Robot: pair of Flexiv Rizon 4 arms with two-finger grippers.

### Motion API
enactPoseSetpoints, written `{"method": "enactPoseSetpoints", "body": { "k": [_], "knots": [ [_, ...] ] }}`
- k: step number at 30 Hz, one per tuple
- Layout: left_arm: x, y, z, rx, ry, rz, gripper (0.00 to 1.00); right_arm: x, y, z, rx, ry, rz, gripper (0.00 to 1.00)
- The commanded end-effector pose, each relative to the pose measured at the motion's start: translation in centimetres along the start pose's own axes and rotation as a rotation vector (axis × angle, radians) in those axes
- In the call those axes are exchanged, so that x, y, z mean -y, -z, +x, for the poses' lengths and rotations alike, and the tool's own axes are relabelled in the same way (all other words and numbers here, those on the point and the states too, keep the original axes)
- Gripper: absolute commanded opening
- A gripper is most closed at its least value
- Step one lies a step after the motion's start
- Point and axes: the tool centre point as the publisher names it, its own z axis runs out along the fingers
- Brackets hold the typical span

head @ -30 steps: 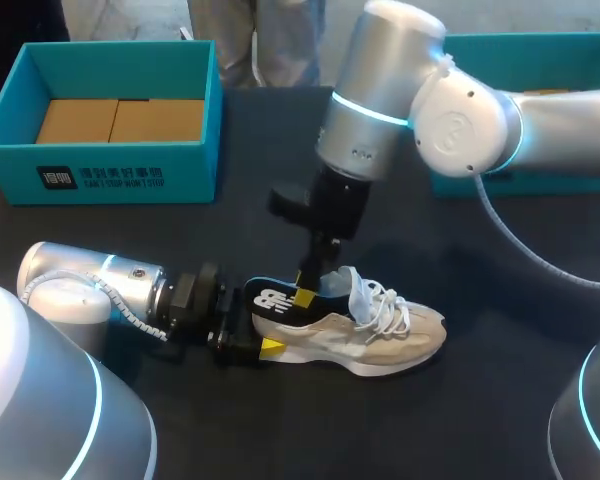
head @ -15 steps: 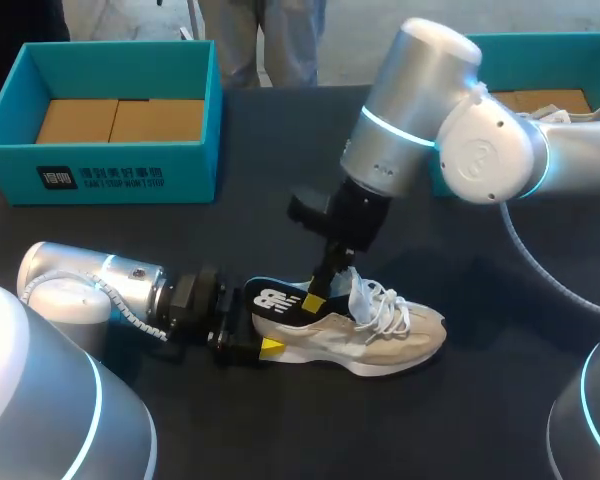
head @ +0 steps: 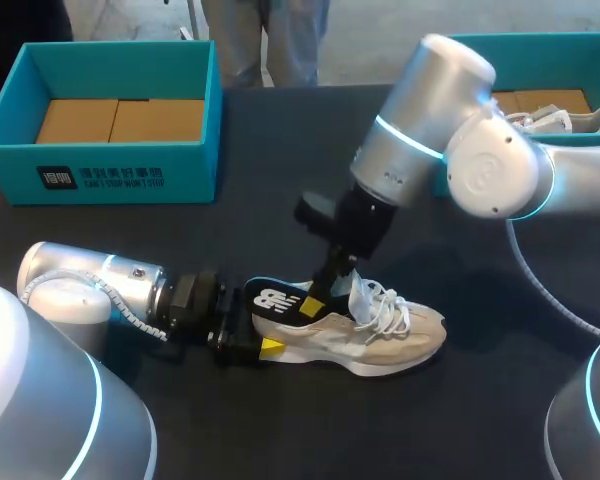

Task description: Take the shoe out of the shoebox, open the shoe tongue, remove and reinsert the insole, then place the shoe into the shoebox

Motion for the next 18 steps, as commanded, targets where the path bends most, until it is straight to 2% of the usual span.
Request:
{"method": "enactPoseSetpoints", "body": {
  "k": [1,9,12,14,18],
  "knots": [
    [-0.36,-0.07,-0.21,0.001,0.001,0.0,0.0,0.09,-0.84,-0.2,-0.012,-0.007,-0.006,0.31],
    [-0.36,-0.07,-0.21,0.001,0.001,0.0,0.0,0.12,-1.0,-0.32,-0.024,0.0,-0.027,0.25],
    [-0.36,-0.07,-0.21,0.001,0.001,0.0,0.0,-0.05,-1.02,-0.39,-0.028,0.009,-0.032,0.15],
    [-0.36,-0.07,-0.21,0.001,0.001,0.0,0.0,-0.18,-1.0,-0.39,-0.03,0.019,-0.037,0.0],
    [-0.36,-0.07,-0.21,0.001,0.001,0.0,0.0,-0.69,-0.62,0.04,-0.021,0.046,-0.034,0.0]
  ]
}}
